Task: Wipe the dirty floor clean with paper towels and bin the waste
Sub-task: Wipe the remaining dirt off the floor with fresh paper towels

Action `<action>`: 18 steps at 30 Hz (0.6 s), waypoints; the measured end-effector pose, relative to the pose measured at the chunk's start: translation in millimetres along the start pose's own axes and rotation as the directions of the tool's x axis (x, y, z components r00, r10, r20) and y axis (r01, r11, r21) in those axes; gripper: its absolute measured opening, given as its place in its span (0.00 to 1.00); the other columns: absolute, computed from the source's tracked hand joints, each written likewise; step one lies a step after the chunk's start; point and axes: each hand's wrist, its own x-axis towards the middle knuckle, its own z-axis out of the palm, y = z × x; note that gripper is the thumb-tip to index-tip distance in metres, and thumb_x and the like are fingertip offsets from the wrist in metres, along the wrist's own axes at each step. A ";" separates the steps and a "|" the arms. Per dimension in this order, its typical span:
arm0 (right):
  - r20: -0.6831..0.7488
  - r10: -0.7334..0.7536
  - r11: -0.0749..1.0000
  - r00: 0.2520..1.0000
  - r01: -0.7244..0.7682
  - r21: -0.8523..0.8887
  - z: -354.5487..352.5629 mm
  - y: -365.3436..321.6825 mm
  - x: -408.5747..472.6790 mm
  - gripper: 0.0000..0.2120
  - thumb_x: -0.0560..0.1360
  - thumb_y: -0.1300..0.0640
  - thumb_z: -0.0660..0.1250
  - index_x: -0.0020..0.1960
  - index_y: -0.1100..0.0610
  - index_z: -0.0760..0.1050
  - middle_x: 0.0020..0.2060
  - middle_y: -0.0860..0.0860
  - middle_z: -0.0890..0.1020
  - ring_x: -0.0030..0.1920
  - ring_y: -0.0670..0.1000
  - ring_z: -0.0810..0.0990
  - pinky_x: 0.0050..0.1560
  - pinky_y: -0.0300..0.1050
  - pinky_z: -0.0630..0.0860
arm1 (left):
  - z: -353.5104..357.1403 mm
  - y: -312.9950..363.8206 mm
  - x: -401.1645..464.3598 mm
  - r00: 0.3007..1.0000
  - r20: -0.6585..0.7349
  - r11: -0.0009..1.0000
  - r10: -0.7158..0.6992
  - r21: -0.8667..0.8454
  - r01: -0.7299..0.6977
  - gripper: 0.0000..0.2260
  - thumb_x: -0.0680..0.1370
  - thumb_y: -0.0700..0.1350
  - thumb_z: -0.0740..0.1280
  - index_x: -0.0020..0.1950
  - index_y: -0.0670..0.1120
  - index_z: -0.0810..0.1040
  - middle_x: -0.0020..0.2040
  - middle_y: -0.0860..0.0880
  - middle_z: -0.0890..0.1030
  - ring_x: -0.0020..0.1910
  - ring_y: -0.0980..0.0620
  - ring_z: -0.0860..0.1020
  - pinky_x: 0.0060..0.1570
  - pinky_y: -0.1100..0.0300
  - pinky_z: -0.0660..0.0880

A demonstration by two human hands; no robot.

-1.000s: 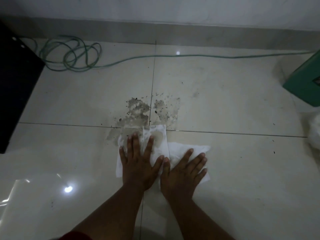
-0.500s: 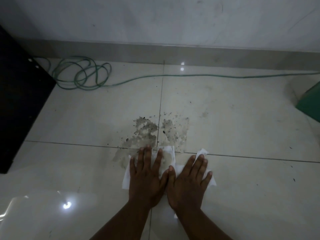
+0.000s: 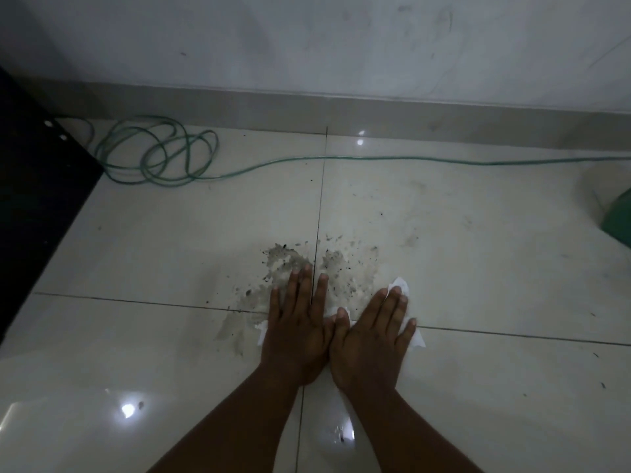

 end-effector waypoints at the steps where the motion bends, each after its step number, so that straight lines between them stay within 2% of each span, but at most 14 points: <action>1: -0.007 0.007 1.000 1.000 -0.007 0.000 0.4 -1.1 3.0 0.37 0.81 0.40 0.48 0.80 0.65 0.49 0.80 0.62 0.50 0.81 0.59 0.45 0.78 0.63 0.46 | -1.9 -0.3 3.5 1.000 -0.003 1.000 0.015 0.006 -0.015 0.31 0.82 0.63 0.40 0.80 0.51 0.35 0.80 0.46 0.34 0.78 0.48 0.31 0.77 0.43 0.37; 5: -0.038 0.069 0.998 0.997 -0.069 0.005 5.1 -4.9 9.0 0.37 0.81 0.41 0.48 0.80 0.66 0.50 0.80 0.63 0.52 0.81 0.60 0.47 0.78 0.63 0.46 | -5.3 -4.0 18.7 0.992 0.023 0.992 0.126 0.016 -0.126 0.31 0.80 0.62 0.33 0.80 0.50 0.35 0.80 0.46 0.32 0.78 0.48 0.30 0.77 0.44 0.37; 8: -0.060 0.150 0.989 0.987 -0.149 0.024 7.5 -9.2 17.4 0.37 0.81 0.41 0.48 0.80 0.66 0.50 0.79 0.63 0.54 0.80 0.60 0.49 0.78 0.63 0.47 | -6.0 -4.6 36.4 0.981 0.036 0.981 0.189 0.032 -0.190 0.30 0.81 0.61 0.34 0.80 0.50 0.34 0.80 0.46 0.32 0.77 0.48 0.29 0.77 0.44 0.36; 14: -0.103 0.230 0.973 0.968 -0.226 0.056 10.1 -5.0 45.6 0.37 0.81 0.41 0.51 0.79 0.67 0.51 0.79 0.64 0.54 0.80 0.61 0.49 0.78 0.62 0.46 | -7.3 8.4 68.2 0.977 0.039 0.977 0.212 0.029 -0.213 0.30 0.81 0.61 0.35 0.80 0.50 0.36 0.80 0.47 0.34 0.78 0.48 0.30 0.77 0.42 0.38; 18: -0.101 0.249 0.968 0.963 -0.246 0.042 12.2 -0.1 59.1 0.37 0.81 0.40 0.47 0.80 0.66 0.49 0.80 0.63 0.51 0.81 0.60 0.46 0.78 0.62 0.45 | -8.1 15.2 81.3 0.973 0.009 0.973 0.231 0.011 -0.231 0.31 0.80 0.62 0.33 0.81 0.50 0.37 0.81 0.48 0.35 0.78 0.50 0.31 0.77 0.44 0.37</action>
